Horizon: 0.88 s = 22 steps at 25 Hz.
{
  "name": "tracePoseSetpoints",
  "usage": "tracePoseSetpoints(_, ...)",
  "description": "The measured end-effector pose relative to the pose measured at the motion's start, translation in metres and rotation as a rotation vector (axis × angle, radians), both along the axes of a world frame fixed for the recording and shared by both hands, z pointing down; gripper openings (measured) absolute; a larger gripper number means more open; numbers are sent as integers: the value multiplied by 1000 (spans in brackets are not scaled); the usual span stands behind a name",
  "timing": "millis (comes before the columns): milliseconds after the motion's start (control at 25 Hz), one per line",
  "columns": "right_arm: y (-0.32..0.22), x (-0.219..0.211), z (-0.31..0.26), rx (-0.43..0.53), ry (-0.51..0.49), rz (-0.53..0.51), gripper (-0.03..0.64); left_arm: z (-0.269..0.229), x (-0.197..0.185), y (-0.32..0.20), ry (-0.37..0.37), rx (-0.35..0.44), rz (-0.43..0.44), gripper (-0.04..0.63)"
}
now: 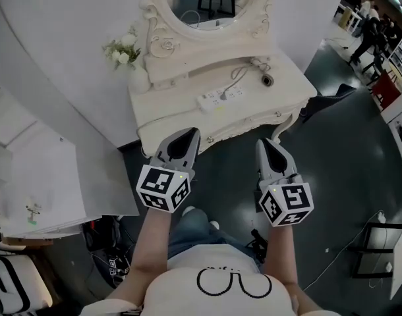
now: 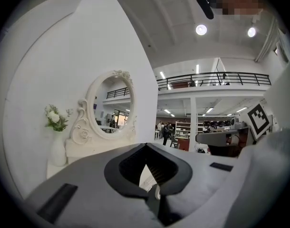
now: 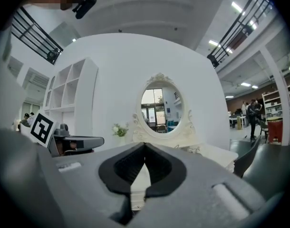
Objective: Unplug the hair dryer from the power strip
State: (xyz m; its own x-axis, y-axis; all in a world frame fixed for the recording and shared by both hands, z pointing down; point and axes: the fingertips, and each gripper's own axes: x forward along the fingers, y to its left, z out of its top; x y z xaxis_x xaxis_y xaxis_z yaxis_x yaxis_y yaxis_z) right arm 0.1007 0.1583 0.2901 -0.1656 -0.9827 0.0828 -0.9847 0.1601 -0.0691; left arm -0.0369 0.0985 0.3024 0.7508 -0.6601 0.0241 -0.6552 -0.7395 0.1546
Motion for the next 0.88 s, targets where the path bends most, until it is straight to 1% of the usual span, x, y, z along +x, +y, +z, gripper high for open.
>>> tracePoseSetpoints(160, -27, 11, 10, -17, -16, -28, 3, 10, 19, -23, -28, -6, 37, 11)
tracePoseSetpoints(240, -42, 15, 16, -22, -21, -36, 3, 20, 30, -37, -49, -14, 68, 70)
tracePoseSetpoints(320, -58, 20, 19, -26, -18, -44, 3, 30, 41, -53, -69, -26, 99, 183)
tracePoseSetpoints(360, -67, 23, 20, -29, -18, -45, 3, 34, 45, -62, -78, -31, 108, 204)
tracePoseSetpoints(480, -99, 33, 28, -51, -24, -50, 3, 47, 56, -95, -104, -49, 115, 212)
tracePoseSetpoints(560, -122, 40, 37, -77, -32, -50, 3, 60, 62, -118, -123, -77, 120, 212)
tracePoseSetpoints(760, -185, 54, 70, -158, -27, -45, 3, 105, 74, -184, -151, -183, 141, 212)
tracePoseSetpoints(880, -217, 60, 98, -221, -31, -39, 3, 139, 83, -215, -214, -246, 170, 210)
